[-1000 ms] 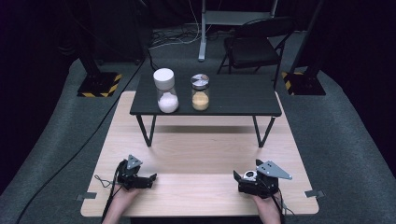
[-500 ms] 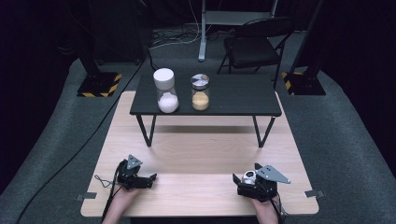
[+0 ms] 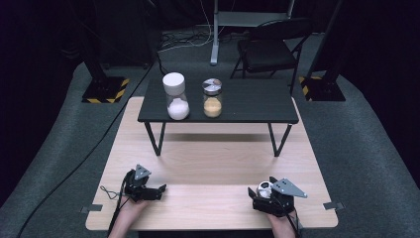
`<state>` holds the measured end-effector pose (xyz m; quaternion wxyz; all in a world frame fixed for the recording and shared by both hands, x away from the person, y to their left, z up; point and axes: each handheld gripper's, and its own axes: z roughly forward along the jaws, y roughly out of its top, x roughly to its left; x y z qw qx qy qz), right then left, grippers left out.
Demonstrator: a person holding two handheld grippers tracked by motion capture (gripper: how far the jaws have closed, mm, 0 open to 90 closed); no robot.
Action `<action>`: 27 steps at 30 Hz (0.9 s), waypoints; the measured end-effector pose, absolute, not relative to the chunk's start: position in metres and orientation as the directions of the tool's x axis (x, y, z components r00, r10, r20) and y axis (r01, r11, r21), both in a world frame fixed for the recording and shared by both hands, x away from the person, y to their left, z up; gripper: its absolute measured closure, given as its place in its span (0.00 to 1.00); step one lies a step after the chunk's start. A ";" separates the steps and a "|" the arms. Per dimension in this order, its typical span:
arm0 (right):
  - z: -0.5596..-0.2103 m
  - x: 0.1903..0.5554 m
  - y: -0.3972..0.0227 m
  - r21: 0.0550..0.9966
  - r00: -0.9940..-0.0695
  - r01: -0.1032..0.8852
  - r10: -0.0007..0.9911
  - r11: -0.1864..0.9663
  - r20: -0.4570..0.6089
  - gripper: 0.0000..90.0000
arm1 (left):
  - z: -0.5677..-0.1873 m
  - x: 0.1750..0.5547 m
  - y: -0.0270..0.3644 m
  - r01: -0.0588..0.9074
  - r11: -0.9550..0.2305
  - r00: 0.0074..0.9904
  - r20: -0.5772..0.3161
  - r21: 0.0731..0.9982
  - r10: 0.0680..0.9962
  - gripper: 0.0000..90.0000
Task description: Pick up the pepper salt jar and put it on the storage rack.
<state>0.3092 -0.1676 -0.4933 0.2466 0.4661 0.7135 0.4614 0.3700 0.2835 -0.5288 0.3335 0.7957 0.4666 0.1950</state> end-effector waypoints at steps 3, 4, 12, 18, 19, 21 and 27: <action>-0.495 0.310 -0.167 0.890 -0.447 0.434 0.891 0.141 0.077 0.17 | -0.529 0.370 0.284 0.613 -0.343 0.490 -0.001 0.712 0.872 0.02; -0.496 0.311 -0.167 0.888 -0.446 0.437 0.892 0.142 0.077 0.18 | -0.529 0.370 0.284 0.613 -0.344 0.490 0.000 0.712 0.871 0.02; -0.500 0.312 -0.164 0.889 -0.462 0.426 0.885 0.167 0.055 0.30 | -0.529 0.370 0.284 0.613 -0.344 0.490 -0.001 0.711 0.871 0.02; -0.498 0.312 -0.163 0.891 -0.464 0.418 0.885 0.176 0.043 0.34 | -0.529 0.370 0.284 0.613 -0.345 0.491 -0.001 0.711 0.871 0.02; -0.497 0.312 -0.162 0.891 -0.464 0.419 0.885 0.176 0.044 0.34 | -0.529 0.370 0.284 0.613 -0.345 0.491 -0.001 0.711 0.871 0.02; -0.497 0.312 -0.161 0.892 -0.463 0.418 0.885 0.175 0.044 0.35 | -0.529 0.370 0.284 0.613 -0.344 0.491 -0.001 0.711 0.871 0.02; -0.494 0.314 -0.157 0.887 -0.472 0.426 0.880 0.179 0.048 0.35 | -0.529 0.370 0.283 0.612 -0.343 0.490 -0.001 0.712 0.871 0.02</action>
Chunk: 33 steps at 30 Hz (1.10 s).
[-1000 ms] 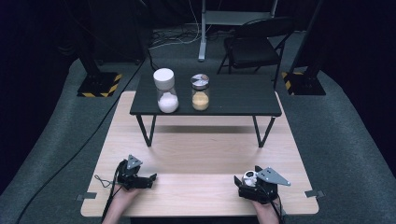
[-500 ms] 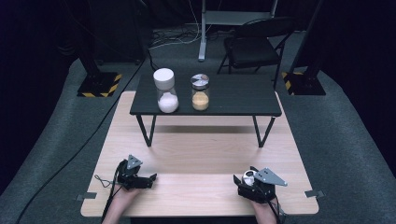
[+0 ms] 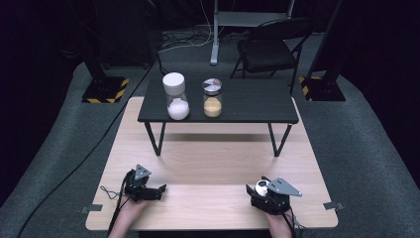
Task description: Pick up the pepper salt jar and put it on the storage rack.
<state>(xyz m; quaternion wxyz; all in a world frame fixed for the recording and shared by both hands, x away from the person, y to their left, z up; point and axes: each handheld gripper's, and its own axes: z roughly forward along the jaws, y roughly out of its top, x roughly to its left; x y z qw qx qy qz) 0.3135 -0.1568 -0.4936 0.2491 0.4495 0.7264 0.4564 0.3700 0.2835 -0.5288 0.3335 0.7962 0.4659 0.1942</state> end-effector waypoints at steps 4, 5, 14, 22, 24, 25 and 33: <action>-0.489 0.314 -0.155 0.890 -0.473 0.420 0.880 0.175 0.050 0.35 | -0.529 0.370 0.284 0.613 -0.345 0.491 -0.001 0.711 0.871 0.02; -0.487 0.314 -0.155 0.891 -0.473 0.420 0.880 0.172 0.053 0.35 | -0.529 0.370 0.284 0.613 -0.345 0.491 -0.001 0.711 0.871 0.02; -0.477 0.314 -0.152 0.895 -0.474 0.414 0.879 0.169 0.053 0.35 | -0.529 0.370 0.284 0.612 -0.345 0.491 0.000 0.711 0.871 0.02; -0.468 0.317 -0.152 0.899 -0.473 0.405 0.880 0.168 0.049 0.36 | -0.529 0.370 0.284 0.613 -0.345 0.491 -0.001 0.711 0.871 0.02; -0.465 0.318 -0.151 0.899 -0.473 0.405 0.880 0.169 0.048 0.36 | -0.529 0.370 0.284 0.613 -0.345 0.491 0.000 0.711 0.871 0.02; -0.464 0.318 -0.151 0.899 -0.474 0.403 0.879 0.172 0.044 0.36 | -0.529 0.370 0.284 0.613 -0.345 0.491 -0.001 0.711 0.871 0.02; -0.456 0.322 -0.151 0.905 -0.473 0.391 0.880 0.169 0.040 0.37 | -0.529 0.370 0.284 0.613 -0.345 0.491 -0.001 0.711 0.871 0.02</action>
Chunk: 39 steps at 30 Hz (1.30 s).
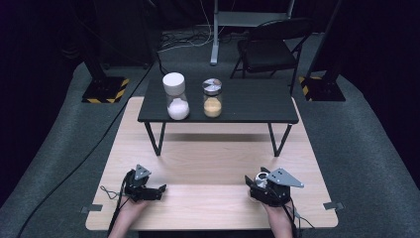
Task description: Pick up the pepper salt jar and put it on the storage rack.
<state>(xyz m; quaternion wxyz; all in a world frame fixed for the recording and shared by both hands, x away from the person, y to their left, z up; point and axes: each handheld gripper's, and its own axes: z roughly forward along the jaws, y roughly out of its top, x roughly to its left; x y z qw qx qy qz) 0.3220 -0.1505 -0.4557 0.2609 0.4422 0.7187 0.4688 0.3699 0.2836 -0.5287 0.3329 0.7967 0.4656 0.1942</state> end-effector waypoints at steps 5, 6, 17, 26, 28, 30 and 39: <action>-0.454 0.324 -0.149 0.906 -0.474 0.387 0.880 0.170 0.037 0.37 | -0.529 0.370 0.284 0.613 -0.345 0.491 -0.001 0.711 0.871 0.02; -0.454 0.325 -0.149 0.906 -0.475 0.389 0.879 0.171 0.038 0.38 | -0.529 0.370 0.284 0.613 -0.345 0.491 -0.001 0.711 0.871 0.02; -0.448 0.329 -0.144 0.908 -0.481 0.378 0.876 0.179 0.027 0.41 | -0.529 0.370 0.283 0.612 -0.343 0.490 -0.002 0.712 0.872 0.02; -0.455 0.332 -0.139 0.897 -0.489 0.394 0.872 0.201 0.020 0.41 | -0.529 0.370 0.284 0.613 -0.344 0.491 -0.001 0.712 0.871 0.02; -0.454 0.333 -0.139 0.897 -0.490 0.396 0.871 0.197 0.025 0.41 | -0.529 0.370 0.284 0.613 -0.344 0.491 -0.001 0.711 0.871 0.02; -0.451 0.333 -0.139 0.898 -0.490 0.391 0.872 0.201 0.019 0.41 | -0.529 0.370 0.284 0.613 -0.344 0.491 -0.001 0.712 0.871 0.02; -0.438 0.337 -0.138 0.908 -0.490 0.372 0.871 0.191 0.018 0.41 | -0.529 0.370 0.284 0.613 -0.344 0.491 -0.001 0.711 0.871 0.02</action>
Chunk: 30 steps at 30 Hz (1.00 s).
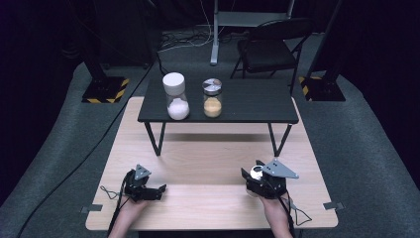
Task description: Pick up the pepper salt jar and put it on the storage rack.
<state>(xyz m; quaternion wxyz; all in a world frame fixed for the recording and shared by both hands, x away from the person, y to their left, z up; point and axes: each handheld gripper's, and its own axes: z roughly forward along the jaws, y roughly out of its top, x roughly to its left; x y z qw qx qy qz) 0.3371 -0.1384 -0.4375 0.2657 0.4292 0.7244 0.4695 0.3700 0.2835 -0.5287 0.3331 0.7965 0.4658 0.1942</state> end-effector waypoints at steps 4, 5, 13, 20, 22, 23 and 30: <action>-0.430 0.340 -0.138 0.913 -0.490 0.363 0.871 0.188 0.016 0.41 | -0.529 0.370 0.284 0.613 -0.344 0.491 -0.001 0.712 0.871 0.02; -0.428 0.340 -0.138 0.914 -0.491 0.360 0.871 0.187 0.015 0.41 | -0.529 0.370 0.284 0.613 -0.344 0.491 -0.001 0.711 0.871 0.02; -0.411 0.346 -0.134 0.922 -0.495 0.341 0.869 0.186 0.008 0.41 | -0.529 0.370 0.284 0.613 -0.344 0.491 -0.001 0.711 0.871 0.02; -0.398 0.352 -0.129 0.924 -0.500 0.333 0.866 0.191 0.001 0.41 | -0.529 0.370 0.284 0.612 -0.345 0.492 -0.001 0.711 0.871 0.02; -0.395 0.354 -0.128 0.923 -0.503 0.332 0.864 0.193 0.000 0.41 | -0.529 0.370 0.284 0.612 -0.346 0.492 -0.001 0.711 0.870 0.02; -0.393 0.355 -0.128 0.924 -0.505 0.330 0.863 0.194 -0.001 0.41 | -0.529 0.370 0.284 0.612 -0.345 0.492 -0.001 0.711 0.871 0.02; -0.381 0.359 -0.125 0.925 -0.510 0.325 0.860 0.197 -0.004 0.41 | -0.529 0.370 0.284 0.612 -0.345 0.492 -0.001 0.711 0.871 0.02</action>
